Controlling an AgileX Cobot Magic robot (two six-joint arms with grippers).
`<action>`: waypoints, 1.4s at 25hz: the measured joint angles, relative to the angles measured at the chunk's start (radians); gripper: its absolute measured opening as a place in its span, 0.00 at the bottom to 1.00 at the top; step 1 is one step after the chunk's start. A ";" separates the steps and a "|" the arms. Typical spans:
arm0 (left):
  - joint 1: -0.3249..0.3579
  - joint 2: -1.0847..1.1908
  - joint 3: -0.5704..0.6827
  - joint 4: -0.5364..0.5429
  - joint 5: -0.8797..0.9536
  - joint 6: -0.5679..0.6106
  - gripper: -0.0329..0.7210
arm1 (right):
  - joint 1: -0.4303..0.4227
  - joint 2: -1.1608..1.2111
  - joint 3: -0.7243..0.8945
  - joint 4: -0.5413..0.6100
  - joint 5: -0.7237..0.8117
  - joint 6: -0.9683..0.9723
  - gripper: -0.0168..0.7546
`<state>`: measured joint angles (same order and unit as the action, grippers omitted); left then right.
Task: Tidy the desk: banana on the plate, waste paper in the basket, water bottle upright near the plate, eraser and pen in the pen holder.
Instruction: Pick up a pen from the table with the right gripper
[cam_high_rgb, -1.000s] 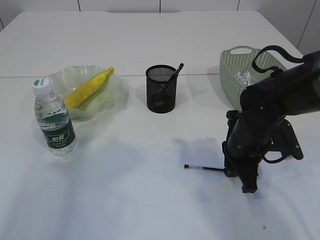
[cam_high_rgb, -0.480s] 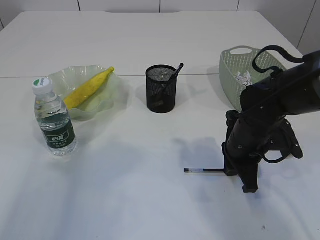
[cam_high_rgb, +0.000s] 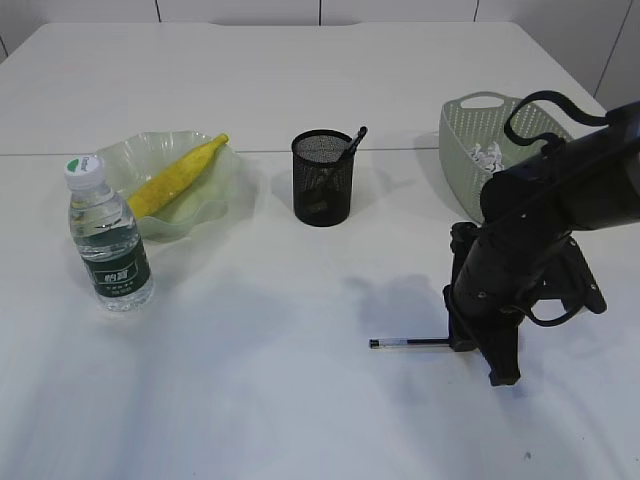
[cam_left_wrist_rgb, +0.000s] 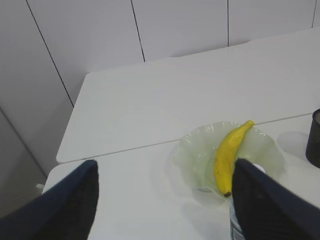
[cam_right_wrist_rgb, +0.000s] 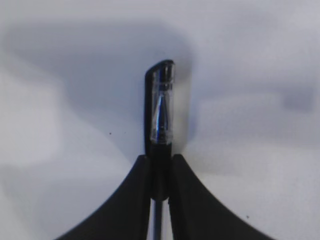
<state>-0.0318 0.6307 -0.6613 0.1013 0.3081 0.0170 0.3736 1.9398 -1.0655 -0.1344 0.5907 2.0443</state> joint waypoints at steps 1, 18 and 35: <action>0.000 0.000 0.000 0.000 -0.002 0.000 0.83 | 0.000 0.000 0.000 0.000 0.000 -0.002 0.13; 0.000 0.000 0.000 0.000 -0.007 0.000 0.83 | 0.000 0.000 0.000 -0.027 0.000 -0.086 0.09; 0.000 0.000 0.000 0.000 -0.007 0.001 0.83 | 0.000 0.000 0.000 -0.096 0.000 -0.474 0.09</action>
<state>-0.0318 0.6307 -0.6613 0.1013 0.3011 0.0177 0.3736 1.9398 -1.0655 -0.2305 0.5907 1.5699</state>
